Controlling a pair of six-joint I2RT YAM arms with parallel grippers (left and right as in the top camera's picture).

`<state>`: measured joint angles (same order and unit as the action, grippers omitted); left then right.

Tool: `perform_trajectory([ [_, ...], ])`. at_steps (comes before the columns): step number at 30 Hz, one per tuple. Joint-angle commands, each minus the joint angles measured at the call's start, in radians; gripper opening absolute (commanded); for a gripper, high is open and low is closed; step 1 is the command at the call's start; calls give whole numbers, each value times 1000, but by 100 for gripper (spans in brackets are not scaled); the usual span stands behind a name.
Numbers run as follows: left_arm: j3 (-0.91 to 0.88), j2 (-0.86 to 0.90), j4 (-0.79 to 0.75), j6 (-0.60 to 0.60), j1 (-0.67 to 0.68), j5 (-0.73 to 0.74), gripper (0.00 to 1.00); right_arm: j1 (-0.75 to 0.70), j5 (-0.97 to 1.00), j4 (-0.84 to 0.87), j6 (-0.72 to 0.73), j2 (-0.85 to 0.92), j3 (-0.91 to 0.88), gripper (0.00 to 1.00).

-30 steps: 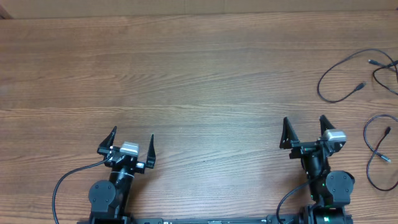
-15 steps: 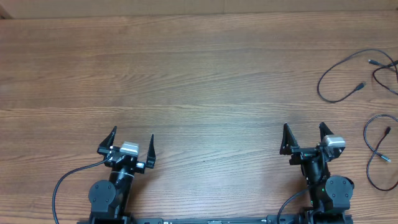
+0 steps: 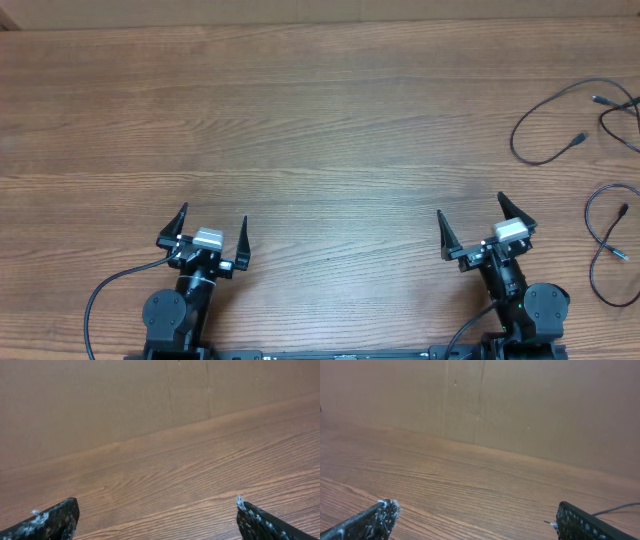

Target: Untangle cables

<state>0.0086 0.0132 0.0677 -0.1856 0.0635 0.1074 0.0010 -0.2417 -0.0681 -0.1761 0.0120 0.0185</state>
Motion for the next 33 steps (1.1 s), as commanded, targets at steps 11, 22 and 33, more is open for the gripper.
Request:
perform_trajectory([
  [11, -4, -9, 3, 14, -4, -6, 100, 5, 137, -6, 176, -10, -11, 100],
  [22, -4, -9, 3, 14, -5, -6, 100, 5, 136, -6, 176, -10, -11, 100],
  [33, -4, -9, 3, 14, -5, -6, 100, 5, 136, -6, 176, -10, -11, 100],
])
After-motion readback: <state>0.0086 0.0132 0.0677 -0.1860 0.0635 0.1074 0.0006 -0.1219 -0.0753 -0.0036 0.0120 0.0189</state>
